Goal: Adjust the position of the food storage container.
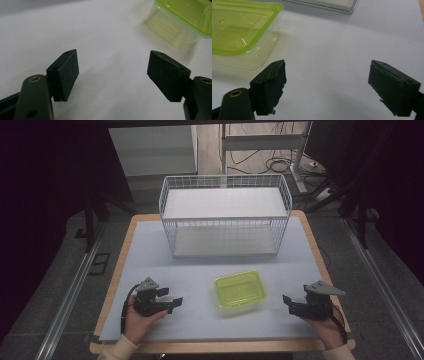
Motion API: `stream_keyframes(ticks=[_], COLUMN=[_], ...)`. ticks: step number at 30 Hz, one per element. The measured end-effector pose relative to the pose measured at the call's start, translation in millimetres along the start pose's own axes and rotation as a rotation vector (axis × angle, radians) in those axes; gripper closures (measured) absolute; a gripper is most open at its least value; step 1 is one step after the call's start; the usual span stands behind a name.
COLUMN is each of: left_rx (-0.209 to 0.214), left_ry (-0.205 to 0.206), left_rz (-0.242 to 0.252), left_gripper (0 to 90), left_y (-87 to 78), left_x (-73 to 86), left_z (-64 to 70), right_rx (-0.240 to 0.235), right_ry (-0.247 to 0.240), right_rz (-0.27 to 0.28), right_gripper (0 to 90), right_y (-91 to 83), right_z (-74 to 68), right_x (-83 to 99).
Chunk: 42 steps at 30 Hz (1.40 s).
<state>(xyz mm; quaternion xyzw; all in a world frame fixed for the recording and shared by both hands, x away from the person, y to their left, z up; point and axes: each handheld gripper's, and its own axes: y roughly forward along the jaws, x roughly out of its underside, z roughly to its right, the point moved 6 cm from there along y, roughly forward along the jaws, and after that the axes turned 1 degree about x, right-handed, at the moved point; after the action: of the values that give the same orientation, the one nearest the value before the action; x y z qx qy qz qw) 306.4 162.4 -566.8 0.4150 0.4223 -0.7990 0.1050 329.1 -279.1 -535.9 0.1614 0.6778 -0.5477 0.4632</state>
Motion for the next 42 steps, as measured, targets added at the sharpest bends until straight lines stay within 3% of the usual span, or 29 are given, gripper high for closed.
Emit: stream_keyframes(ticks=[5, 16, 25, 28, 29, 32, 35, 36, 39, 42], left_rx=[-0.004, 0.001, -0.009, -0.034, -0.034, -0.041, -0.047, -0.045, -0.045, -0.044], left_ry=[0.003, -0.013, -0.019, -0.05, -0.05, -0.048, -0.038, -0.039, -0.037, -0.035], left_rz=[-0.007, -0.006, -0.014, 0.006, 0.006, 0.008, 0.003, 0.005, 0.007, 0.004], left_gripper=[24.6, 24.6, 24.6, 24.2, 24.2, 23.9, 23.9, 23.8, 23.8, 23.5], left_y=[0.6, -1.9, -0.8, -5.0, -5.0, -6.9, -7.3, -7.3, -7.0, -6.0], left_x=[0.1, 0.5, 0.9, -0.5, -0.5, 0.4, 1.3, 1.2, 1.0, 0.9], left_z=[-1.3, -3.4, -3.6, -9.2, -9.2, -11.9, -13.4, -13.2, -11.6, -9.2], right_rx=[-0.014, -0.032, -0.051, -0.135, -0.135, -0.097, -0.118, -0.134, -0.137, -0.138], right_ry=[0.03, 0.032, 0.063, 0.159, 0.159, 0.09, 0.081, 0.053, 0.049, 0.033], right_rz=[-0.009, 0.0, -0.01, -0.011, -0.011, -0.033, -0.064, -0.078, -0.064, -0.035], right_gripper=[18.0, 23.4, 26.0, 22.9, 22.9, 22.9, 23.3, 26.6, 29.1, 38.0], right_y=[1.0, -3.9, -3.1, -8.1, -8.1, -9.9, -9.0, -7.4, -6.5, -5.1], right_z=[2.8, -1.1, 1.8, -5.7, -5.7, -11.8, -13.7, -15.1, -14.0, -12.9], right_x=[1.0, -0.5, -4.2, -17.7, -17.7, -36.4, -46.8, -58.4, -71.6, -92.0])
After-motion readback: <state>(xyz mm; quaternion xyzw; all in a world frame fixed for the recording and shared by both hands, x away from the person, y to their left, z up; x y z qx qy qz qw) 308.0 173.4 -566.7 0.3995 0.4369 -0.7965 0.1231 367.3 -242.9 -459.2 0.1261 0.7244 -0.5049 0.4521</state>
